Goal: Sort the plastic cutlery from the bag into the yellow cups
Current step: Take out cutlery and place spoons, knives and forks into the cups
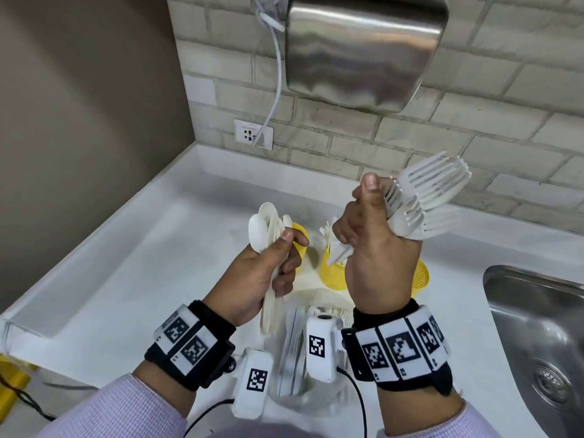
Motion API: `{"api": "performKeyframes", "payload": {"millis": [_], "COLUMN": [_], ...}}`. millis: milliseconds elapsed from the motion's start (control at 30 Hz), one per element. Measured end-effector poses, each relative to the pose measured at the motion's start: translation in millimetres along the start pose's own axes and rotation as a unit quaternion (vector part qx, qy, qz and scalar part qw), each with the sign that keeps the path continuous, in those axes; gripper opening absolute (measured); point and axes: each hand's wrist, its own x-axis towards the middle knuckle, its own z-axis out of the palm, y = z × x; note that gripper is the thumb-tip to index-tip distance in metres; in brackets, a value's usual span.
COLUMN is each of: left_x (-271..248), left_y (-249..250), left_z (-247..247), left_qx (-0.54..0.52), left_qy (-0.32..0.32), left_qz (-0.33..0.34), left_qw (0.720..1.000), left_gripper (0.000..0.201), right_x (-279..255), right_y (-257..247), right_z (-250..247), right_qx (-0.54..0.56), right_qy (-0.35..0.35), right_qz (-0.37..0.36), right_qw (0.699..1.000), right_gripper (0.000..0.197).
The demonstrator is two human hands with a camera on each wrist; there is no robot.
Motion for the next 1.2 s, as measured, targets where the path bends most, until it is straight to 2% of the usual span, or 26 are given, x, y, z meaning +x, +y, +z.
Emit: {"api": "performKeyframes", "payload": {"millis": [100,200,300,400,500,567,667,800,900,967,1033,1200], "left_x": [0.7,-0.1,-1.9,-4.1,-4.7,-2.7,0.3,1.7,2.9,4.0,3.4,2.6], "left_y": [-2.3,-3.3,-1.5,0.4,1.1,0.8,-1.2,-4.6,-5.2,-6.0,-6.3,-5.3], "left_z": [-1.6,-1.6,1.2,2.7,4.7,6.1,4.4,4.7,8.2,8.3,8.4,11.6], "left_qx": [-0.011,-0.013,-0.017,-0.020,-0.011,-0.007,-0.016,-0.061,-0.105,-0.112,-0.111,-0.110], "left_qy": [0.000,-0.014,-0.026,-0.020,0.008,0.034,0.065,0.074,0.074,0.087,0.094,0.107], "left_qz": [-0.008,-0.011,-0.010,-0.016,-0.017,-0.024,-0.055,-0.102,-0.113,-0.116,-0.116,-0.114], "left_qw": [1.000,1.000,0.999,0.999,1.000,0.999,0.996,0.990,0.985,0.983,0.983,0.982], "left_gripper": [0.034,0.034,0.034,0.035,0.031,0.032,0.029,0.029,0.032,0.032,0.030,0.030], "right_x": [1.9,-0.2,-1.4,3.0,5.7,5.0,0.3,-7.1,-13.3,-17.0,-19.2,-9.8], "right_y": [0.0,2.3,6.2,11.9,12.7,12.2,13.5,22.7,41.5,52.6,58.8,62.3], "right_z": [-0.5,-0.4,-2.3,-8.7,-13.6,-14.1,-12.4,-10.0,-12.5,-15.2,-19.1,-28.9], "right_qx": [0.027,-0.024,-0.054,-0.043,-0.017,-0.042,-0.068,-0.065,-0.090,-0.119,-0.138,-0.192], "right_qy": [-0.027,-0.053,-0.049,-0.044,-0.046,-0.055,-0.031,-0.030,-0.060,-0.073,-0.073,-0.012], "right_qz": [0.012,0.014,0.068,0.078,0.059,0.021,-0.010,-0.006,0.025,0.055,0.069,0.080], "right_qw": [0.999,0.998,0.995,0.995,0.997,0.997,0.997,0.997,0.994,0.989,0.985,0.978], "right_gripper": [0.040,0.031,0.031,0.031,0.032,0.029,0.022,0.019,0.025,0.036,0.039,0.009]}}
